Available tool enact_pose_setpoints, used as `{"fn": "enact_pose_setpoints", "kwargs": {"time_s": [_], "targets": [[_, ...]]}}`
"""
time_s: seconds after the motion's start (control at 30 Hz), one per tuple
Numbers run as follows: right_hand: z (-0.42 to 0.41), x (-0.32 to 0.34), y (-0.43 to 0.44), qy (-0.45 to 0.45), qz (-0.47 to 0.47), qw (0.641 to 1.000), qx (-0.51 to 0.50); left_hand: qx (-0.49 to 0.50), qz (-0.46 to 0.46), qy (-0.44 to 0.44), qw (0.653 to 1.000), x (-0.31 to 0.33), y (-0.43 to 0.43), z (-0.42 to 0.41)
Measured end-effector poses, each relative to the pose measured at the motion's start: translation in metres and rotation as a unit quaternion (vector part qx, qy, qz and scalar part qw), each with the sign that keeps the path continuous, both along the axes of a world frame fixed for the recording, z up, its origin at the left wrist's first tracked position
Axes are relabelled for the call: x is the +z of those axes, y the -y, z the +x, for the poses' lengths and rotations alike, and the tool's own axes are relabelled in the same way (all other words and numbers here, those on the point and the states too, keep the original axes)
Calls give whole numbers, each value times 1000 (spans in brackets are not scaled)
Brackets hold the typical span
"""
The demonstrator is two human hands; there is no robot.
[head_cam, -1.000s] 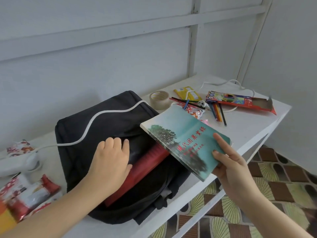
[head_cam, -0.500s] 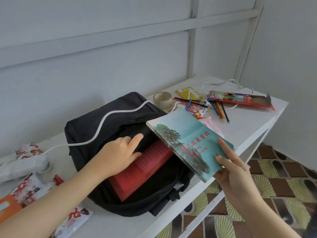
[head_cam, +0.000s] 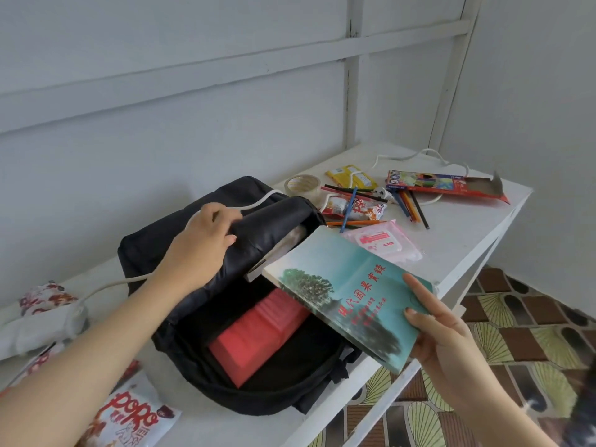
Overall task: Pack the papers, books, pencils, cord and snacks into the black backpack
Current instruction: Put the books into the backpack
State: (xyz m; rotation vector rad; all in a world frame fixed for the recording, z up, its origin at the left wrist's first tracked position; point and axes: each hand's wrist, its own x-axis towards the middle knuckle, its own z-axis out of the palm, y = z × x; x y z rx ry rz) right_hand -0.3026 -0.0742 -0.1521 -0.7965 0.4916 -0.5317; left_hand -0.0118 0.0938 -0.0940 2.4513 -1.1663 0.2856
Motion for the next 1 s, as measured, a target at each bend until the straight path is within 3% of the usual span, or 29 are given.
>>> {"fn": "enact_pose_setpoints", "kwargs": {"time_s": [0.03,0.13,0.27,0.37,0.67,0.83,1.0], "targets": [[0,-2,-2,-4,0,1000,5,-21,-12,72,997,-2,-4,-1],[0,-6,-5,-25,-17,1000,8,-125,94,270,950,-11,-15,-3],[-4,-7,-5,-30,-36,999,7,-90,194,204,955,-13,-20,-10],[-6,-6,-6,-39,-54,998,17,-48,232,208,949,-15,-21,-7],[1,12,-3,-47,-116,987,96,-60,170,62,982,32,-9,-4],[28,22,-5,-59,-141,980,127,-70,143,86,983,56,-6,-2],[62,35,-9,-38,-94,982,157,-62,140,105,983,67,-9,-6]]}}
